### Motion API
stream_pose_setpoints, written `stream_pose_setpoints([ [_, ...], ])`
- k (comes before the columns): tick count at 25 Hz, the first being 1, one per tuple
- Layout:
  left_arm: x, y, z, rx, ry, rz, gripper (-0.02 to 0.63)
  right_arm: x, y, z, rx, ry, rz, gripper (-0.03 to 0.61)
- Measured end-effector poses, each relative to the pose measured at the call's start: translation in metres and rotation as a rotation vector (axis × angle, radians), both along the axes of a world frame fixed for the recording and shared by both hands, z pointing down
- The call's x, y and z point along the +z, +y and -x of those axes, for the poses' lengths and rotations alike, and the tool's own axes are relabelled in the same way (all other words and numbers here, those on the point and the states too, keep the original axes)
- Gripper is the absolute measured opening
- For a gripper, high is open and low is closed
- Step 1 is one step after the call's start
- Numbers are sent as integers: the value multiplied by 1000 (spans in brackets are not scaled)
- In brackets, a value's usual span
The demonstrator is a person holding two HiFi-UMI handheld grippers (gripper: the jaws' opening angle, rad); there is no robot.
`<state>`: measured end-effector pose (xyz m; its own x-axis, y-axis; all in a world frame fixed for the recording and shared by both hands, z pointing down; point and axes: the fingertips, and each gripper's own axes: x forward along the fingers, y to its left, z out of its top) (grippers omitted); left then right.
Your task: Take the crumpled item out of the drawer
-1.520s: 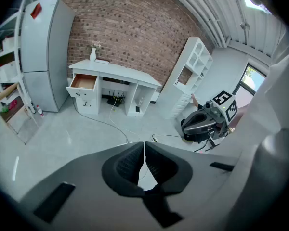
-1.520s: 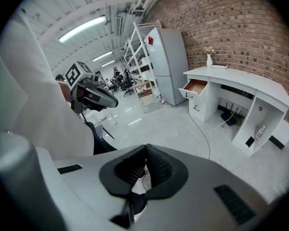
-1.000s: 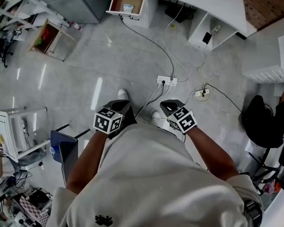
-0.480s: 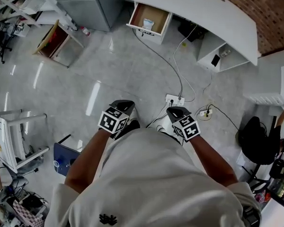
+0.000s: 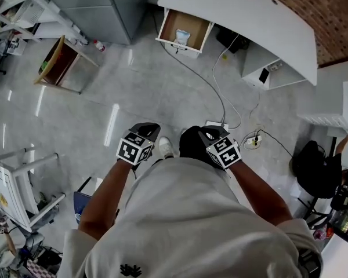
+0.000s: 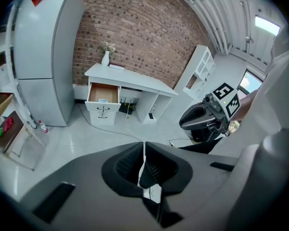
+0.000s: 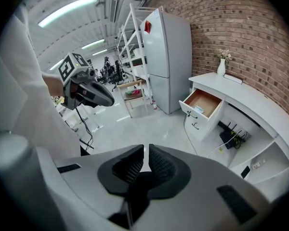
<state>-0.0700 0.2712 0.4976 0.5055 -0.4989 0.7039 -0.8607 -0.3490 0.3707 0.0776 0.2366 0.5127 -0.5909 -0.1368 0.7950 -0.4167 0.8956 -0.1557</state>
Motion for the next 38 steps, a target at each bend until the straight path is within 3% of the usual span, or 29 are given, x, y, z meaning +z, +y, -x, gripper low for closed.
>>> stream_pose_setpoints([
  [7, 10, -112, 22, -15, -24, 19, 31, 30, -121, 26, -29, -10, 38, 55],
  [13, -1, -242, 36, -44, -46, 38, 31, 39, -272, 50, -57, -26, 32, 55],
  [18, -7, -333, 34, -73, -56, 43, 31, 40, -382, 64, -112, -25, -19, 61],
  [22, 8, -393, 29, -90, -66, 60, 31, 79, -463, 75, -144, -2, -39, 74],
  [30, -3, -396, -13, -59, 9, 83, 31, 123, -509, 70, -175, 101, -100, 92],
  [38, 87, -432, 62, -89, 18, 123, 31, 269, -590, 184, -256, 184, -108, 104],
])
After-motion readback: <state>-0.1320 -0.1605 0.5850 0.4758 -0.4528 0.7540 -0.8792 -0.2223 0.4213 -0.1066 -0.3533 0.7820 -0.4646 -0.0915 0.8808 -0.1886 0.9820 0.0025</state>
